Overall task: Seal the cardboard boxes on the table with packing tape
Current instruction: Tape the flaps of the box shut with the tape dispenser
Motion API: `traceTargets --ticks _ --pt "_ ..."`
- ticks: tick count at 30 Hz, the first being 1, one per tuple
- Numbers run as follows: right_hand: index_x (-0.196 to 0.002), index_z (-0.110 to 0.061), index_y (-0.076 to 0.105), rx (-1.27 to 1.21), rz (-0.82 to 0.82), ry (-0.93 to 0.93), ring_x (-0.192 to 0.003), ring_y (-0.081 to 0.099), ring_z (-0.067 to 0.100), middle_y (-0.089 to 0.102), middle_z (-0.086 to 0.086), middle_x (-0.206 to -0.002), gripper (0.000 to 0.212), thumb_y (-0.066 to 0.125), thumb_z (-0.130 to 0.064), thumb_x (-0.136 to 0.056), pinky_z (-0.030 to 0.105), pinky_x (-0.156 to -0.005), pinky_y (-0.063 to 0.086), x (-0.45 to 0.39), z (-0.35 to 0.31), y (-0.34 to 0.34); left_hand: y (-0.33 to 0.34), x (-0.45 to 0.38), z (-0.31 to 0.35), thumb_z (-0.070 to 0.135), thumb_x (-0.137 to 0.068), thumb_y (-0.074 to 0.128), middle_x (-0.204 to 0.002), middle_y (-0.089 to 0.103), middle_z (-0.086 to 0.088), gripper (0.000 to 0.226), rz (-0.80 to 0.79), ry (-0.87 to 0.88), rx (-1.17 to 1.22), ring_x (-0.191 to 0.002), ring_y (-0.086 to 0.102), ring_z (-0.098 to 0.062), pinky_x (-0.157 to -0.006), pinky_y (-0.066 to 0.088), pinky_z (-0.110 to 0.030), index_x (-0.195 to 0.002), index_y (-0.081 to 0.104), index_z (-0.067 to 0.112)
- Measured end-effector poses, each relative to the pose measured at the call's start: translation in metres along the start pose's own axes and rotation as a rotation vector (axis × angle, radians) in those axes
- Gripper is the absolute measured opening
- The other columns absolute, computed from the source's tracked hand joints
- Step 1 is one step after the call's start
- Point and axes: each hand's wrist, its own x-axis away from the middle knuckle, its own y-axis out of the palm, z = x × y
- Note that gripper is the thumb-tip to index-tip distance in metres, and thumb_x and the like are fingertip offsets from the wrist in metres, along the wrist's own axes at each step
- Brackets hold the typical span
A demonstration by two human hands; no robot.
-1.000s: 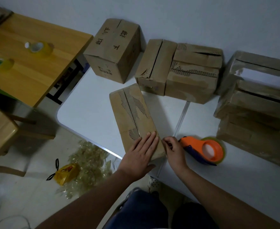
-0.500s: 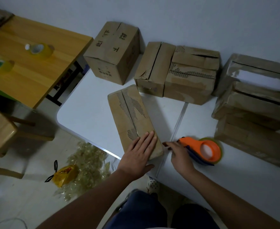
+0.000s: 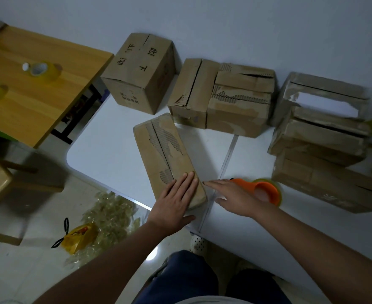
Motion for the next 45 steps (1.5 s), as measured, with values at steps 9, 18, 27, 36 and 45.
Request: traceTargets --ticks 9,18,27,36,45 --pt "-0.153 -0.028 -0.013 -0.122 -0.206 0.111 -0.065 0.042 0.003 0.055 0.016 -0.118 0.089 0.045 0.001 -0.093 0.013 -0.055 0.035 -0.018 -0.031 0.001 0.0 0.0 0.0 0.066 -0.082 0.061 -0.166 -0.005 -0.005 0.113 0.01 0.009 0.0 -0.153 -0.003 -0.022 -0.122 0.018 -0.044 -0.158 -0.004 0.014" --pt "-0.152 -0.038 0.017 -0.058 -0.09 -0.002 -0.135 0.041 0.013 0.035 -0.011 -0.154 0.09 0.07 -0.051 -0.08 0.035 -0.107 0.041 -0.015 -0.007 -0.008 0.003 -0.001 -0.003 0.068 -0.082 0.059 -0.166 -0.002 -0.008 0.112 0.041 0.038 -0.024 -0.153 -0.001 -0.024 -0.122 0.017 -0.043 -0.158 -0.001 0.012" --pt "-0.153 -0.021 0.001 0.137 0.004 0.035 -0.127 0.049 0.024 0.033 0.008 -0.153 0.104 0.068 -0.053 -0.08 0.04 -0.1 0.045 -0.015 -0.029 0.016 -0.012 -0.005 -0.013 0.068 -0.095 0.039 -0.166 0.008 0.001 0.083 0.079 0.058 0.348 -0.152 0.01 -0.015 -0.121 0.018 -0.04 -0.158 0.018 0.019" --pt "-0.155 -0.028 0.009 0.373 0.103 -0.329 -0.149 -0.009 0.019 -0.003 -0.004 -0.163 0.089 0.046 -0.07 -0.085 0.042 -0.119 -0.005 -0.024 -0.073 0.018 -0.003 0.069 -0.03 0.05 -0.102 0.039 -0.138 0.058 -0.004 0.049 0.223 -1.215 1.865 -0.122 0.054 -0.018 -0.104 0.037 -0.036 -0.129 0.059 0.015" --pt "-0.155 -0.031 0.008 0.586 0.12 -0.323 -0.15 0.002 0.03 0.001 -0.001 -0.164 0.079 0.026 -0.072 -0.09 0.056 -0.115 0.013 -0.041 -0.077 0.046 -0.008 0.093 0.005 0.036 -0.096 0.057 -0.091 0.07 -0.003 0.025 0.219 -1.233 2.057 -0.101 0.063 -0.019 -0.106 0.042 -0.038 -0.096 0.068 0.013"
